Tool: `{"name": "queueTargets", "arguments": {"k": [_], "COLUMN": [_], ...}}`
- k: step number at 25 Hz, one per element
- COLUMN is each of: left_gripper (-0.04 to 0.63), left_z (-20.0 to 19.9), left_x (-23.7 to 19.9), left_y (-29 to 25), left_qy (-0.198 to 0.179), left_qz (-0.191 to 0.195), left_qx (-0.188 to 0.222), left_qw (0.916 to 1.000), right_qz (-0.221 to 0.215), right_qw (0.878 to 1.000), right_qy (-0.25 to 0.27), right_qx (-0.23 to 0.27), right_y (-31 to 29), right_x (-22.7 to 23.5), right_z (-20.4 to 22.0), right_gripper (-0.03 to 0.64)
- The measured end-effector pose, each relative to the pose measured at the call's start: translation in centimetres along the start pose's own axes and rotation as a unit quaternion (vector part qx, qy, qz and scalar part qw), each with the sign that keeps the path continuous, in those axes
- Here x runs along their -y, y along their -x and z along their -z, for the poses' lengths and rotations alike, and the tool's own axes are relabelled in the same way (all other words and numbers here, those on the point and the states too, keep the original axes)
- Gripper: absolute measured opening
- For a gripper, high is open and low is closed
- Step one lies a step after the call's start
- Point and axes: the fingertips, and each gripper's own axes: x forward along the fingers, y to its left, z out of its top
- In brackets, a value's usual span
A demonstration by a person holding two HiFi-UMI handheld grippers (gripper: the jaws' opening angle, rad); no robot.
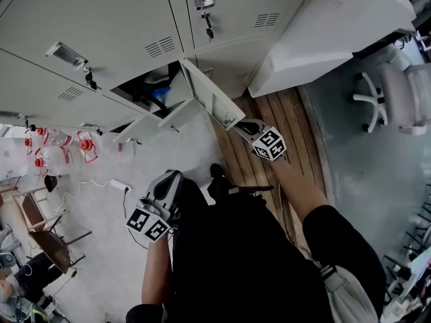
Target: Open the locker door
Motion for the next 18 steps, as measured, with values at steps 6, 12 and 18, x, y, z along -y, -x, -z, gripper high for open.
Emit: {"name": "queueTargets", "arguments": {"k": [6,12,18], "left_gripper": [0.018,0.018,0.018], "left_z": [0.0,-0.6,-2.1], "left_x": [0.2,0.0,0.0], "left_y": [0.4,0.6,0.2], "left_qy": [0.001,0.0,-0.007], "left_qz": [-0.001,-0.002,0.003], "left_qx": [0.005,0.016,0.034], "left_qw": [1.0,0.9999,0.9994], "right_qz": [-0.006,-0.015,-0.005], "right_qw": [1.0,0.999,0.996], "right_qy": [-0.008,-0.008,-0.022], "right_qx": [0.006,0.037,0.086], "right_y": [0.1,1.4,4.1], "right_x": [-1.4,-3.0,-2.9], "right_z": [-0.2,-2.5,-6.5], "right_gripper": [0.051,0.044,0.04]}}
